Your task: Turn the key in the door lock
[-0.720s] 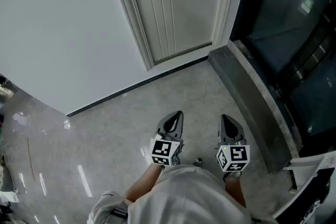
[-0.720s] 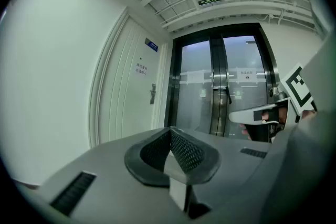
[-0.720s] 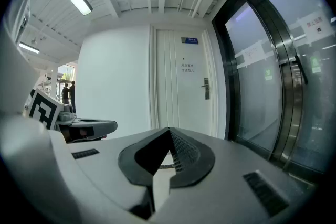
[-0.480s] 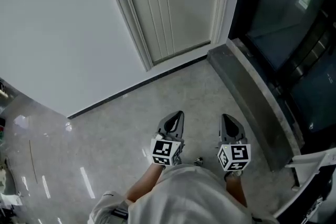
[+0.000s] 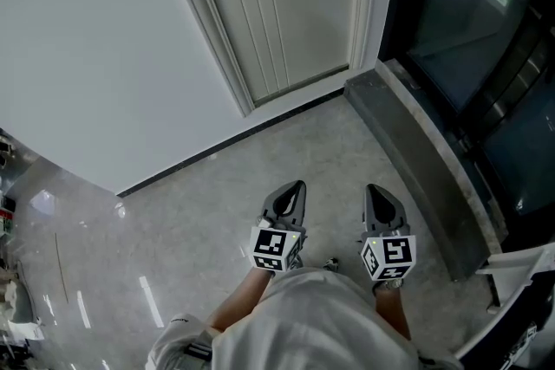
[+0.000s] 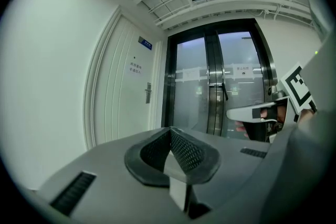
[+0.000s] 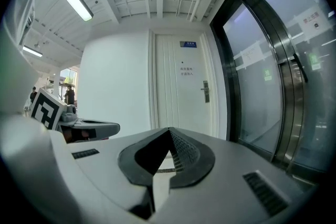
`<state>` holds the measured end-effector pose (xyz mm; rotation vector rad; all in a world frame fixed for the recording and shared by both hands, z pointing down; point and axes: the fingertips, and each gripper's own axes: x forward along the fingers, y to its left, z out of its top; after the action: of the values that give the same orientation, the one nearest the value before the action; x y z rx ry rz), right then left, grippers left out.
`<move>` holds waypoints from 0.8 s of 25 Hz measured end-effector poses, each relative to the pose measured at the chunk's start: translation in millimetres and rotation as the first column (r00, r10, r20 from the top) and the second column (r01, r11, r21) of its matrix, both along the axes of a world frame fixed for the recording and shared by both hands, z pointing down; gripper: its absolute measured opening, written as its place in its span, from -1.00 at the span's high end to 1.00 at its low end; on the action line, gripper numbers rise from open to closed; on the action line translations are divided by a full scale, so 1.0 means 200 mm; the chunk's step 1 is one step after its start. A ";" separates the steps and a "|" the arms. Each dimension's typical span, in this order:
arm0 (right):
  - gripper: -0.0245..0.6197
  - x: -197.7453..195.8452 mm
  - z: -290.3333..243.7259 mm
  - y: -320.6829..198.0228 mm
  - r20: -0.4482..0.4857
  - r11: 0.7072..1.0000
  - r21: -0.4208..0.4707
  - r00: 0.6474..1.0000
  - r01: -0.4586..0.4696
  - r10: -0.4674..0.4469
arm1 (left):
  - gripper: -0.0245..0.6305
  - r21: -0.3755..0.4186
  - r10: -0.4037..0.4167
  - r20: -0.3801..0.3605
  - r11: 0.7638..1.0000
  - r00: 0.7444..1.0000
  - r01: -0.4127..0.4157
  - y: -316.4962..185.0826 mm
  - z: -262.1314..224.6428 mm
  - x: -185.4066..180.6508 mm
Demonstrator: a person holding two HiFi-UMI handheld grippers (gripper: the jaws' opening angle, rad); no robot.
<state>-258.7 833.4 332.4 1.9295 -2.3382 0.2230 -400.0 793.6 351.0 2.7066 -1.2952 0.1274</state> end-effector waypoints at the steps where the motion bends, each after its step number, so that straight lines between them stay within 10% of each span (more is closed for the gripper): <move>1: 0.95 0.01 -0.01 0.00 0.001 1.000 0.019 1.000 0.001 -0.001 | 0.91 0.002 0.003 0.002 1.000 1.000 -0.003 0.00 0.00 0.02; 11: 0.95 0.32 -0.01 0.11 0.076 0.996 0.059 0.996 -0.060 0.056 | 0.91 0.038 0.021 0.004 0.999 1.000 -0.021 0.03 -0.02 0.25; 20: 0.95 0.34 -0.08 0.07 0.039 0.977 0.175 0.991 0.121 -0.129 | 0.91 0.030 0.000 0.012 1.000 1.000 -0.001 -0.03 0.02 0.38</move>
<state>-191.0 847.5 315.5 1.8584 -2.5788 0.0602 -323.7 787.1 355.5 2.7356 -1.3104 0.1251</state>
